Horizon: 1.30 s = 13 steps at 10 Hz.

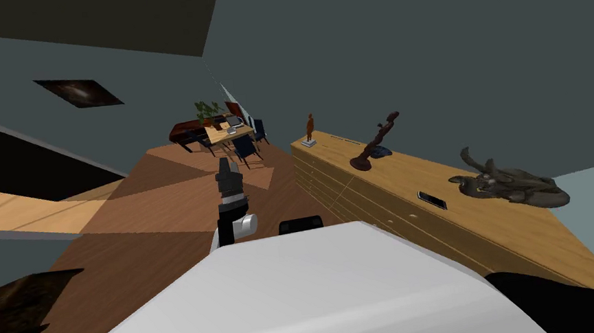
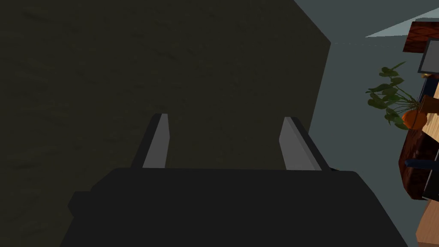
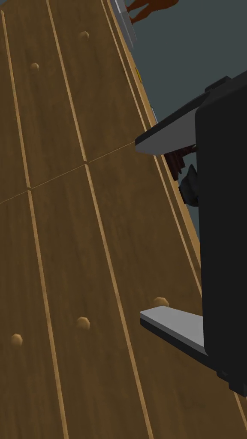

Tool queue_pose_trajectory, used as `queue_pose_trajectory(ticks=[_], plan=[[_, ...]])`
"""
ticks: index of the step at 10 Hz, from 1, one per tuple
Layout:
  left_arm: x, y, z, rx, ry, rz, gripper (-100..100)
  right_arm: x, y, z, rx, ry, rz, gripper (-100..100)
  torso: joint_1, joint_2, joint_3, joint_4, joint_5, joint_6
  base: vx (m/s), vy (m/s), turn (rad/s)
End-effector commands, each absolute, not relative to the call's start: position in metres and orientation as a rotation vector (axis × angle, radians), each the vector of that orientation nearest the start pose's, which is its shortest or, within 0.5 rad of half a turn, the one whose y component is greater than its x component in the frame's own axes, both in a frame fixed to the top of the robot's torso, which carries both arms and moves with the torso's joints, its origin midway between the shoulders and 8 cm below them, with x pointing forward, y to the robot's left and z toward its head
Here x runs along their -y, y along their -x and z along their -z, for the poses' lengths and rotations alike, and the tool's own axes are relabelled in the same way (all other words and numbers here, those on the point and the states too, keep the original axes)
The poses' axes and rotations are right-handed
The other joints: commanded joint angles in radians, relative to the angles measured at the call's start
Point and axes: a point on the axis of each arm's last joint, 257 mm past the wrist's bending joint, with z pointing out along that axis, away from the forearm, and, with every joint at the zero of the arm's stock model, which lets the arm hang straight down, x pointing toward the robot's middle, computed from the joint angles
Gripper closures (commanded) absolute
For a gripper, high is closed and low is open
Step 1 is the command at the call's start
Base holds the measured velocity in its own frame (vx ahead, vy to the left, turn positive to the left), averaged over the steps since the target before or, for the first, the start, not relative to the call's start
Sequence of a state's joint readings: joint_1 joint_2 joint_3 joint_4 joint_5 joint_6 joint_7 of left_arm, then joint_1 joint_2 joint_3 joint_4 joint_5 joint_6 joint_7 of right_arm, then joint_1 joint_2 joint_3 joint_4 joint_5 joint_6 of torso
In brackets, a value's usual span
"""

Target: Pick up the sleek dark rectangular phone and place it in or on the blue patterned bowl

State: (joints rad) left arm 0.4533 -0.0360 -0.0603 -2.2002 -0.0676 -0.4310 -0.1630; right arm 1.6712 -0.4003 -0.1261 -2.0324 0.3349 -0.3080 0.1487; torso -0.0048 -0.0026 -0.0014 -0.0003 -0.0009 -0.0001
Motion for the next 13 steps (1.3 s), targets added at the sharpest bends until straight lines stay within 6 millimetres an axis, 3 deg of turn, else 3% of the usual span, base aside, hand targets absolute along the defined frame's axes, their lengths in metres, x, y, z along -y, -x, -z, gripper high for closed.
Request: queue_pose_trajectory(ticks=[1,2,3,5,6,7,8,11,12,13], plan=[[-0.252,-0.377,0.009,-0.745,0.66,1.165,0,0.406,0.08,0.337,-2.273,-1.007,-0.018,-100,0.0,0.0,0.0,0.0,0.0,0.0,0.043,-0.037,0.255],[-0.252,-0.377,0.009,-0.745,0.66,1.165,0,0.408,0.105,0.338,-2.344,-0.989,0.015,-100,0.0,0.0,0.0,0.0,0.0,0.001,0.054,-0.042,0.428],[-0.252,-0.377,0.009,-0.745,0.66,1.165,0,0.408,0.111,0.337,-2.353,-0.997,0.023,-100,0.0,-0.001,0.0,0.0,0.0,0.0,0.038,-0.053,0.202],[-0.252,-0.377,0.009,-0.745,0.66,1.165,0,0.41,0.163,0.333,-2.501,-0.957,0.083,-100,-0.002,0.0,0.0,0.0,0.0,0.0,0.04,-0.092,0.374],[-0.252,-0.377,0.009,-0.745,0.66,1.165,0,0.41,0.167,0.332,-2.508,-0.963,0.088,-100,-0.004,-0.001,-0.001,0.0,-0.001,0.0,0.05,-0.096,0.316],[-0.252,-0.377,0.009,-0.745,0.66,1.165,0,0.41,0.192,0.328,-2.582,-0.94,0.112,-100,-0.004,-0.001,-0.001,0.0,-0.001,0.0,0.056,-0.092,0.423],[-0.252,-0.377,0.009,-0.745,0.66,1.165,0,0.41,0.192,0.328,-2.582,-0.94,0.112,-100,-0.004,-0.002,-0.001,0.0,-0.001,0.0,0.035,-0.084,0.221],[-0.252,-0.377,0.009,-0.745,0.66,1.164,0,0.412,0.254,0.313,-2.782,-0.853,0.15,-100,-0.008,-0.002,-0.001,0.0,-0.002,0.0,0.043,-0.157,0.407],[-0.252,-0.377,0.009,-0.745,0.66,1.164,0,0.412,0.254,0.313,-2.782,-0.853,0.15,-100,-0.011,-0.003,-0.001,0.0,-0.003,0.0,0.03,-0.152,0.341],[-0.252,-0.377,0.009,-0.745,0.66,1.164,0,0.412,0.271,0.309,-2.84,-0.82,0.152,-100,-0.008,-0.003,-0.001,0.0,-0.002,0.001,0.012,-0.121,0.375]])
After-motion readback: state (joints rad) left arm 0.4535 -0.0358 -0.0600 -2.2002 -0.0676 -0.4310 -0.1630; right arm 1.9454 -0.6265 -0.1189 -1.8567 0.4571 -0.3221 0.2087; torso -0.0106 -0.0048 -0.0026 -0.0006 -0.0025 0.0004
